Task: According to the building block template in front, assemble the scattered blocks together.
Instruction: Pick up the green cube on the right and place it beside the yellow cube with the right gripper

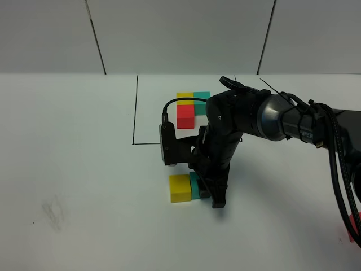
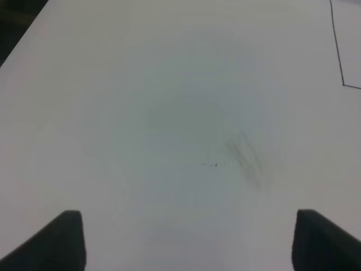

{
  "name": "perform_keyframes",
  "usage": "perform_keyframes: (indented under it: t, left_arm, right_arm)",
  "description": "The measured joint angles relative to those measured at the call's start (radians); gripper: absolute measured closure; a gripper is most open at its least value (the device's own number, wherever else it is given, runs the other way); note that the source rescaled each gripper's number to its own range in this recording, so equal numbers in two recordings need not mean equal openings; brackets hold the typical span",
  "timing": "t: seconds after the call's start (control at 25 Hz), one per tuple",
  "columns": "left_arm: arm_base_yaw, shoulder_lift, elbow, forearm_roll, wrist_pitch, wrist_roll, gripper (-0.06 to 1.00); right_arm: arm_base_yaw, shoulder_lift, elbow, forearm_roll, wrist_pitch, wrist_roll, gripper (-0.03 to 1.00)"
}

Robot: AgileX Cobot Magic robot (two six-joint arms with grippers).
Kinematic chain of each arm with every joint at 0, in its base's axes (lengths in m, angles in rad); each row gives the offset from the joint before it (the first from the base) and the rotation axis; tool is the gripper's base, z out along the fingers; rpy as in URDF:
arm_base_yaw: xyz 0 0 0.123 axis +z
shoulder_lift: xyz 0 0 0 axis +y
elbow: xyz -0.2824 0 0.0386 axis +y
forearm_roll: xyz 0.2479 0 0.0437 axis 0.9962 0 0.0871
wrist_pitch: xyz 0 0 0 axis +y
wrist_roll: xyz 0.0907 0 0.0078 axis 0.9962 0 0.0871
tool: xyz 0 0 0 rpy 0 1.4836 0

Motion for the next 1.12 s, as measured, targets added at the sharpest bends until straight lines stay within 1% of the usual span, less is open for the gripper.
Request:
perform_keyframes:
  t: [1.12]
  left_arm:
    - [0.000, 0.000, 0.000, 0.000, 0.000, 0.002, 0.31]
  right_arm:
    - [0.000, 0.017, -0.005, 0.011, 0.011, 0.061, 0.96]
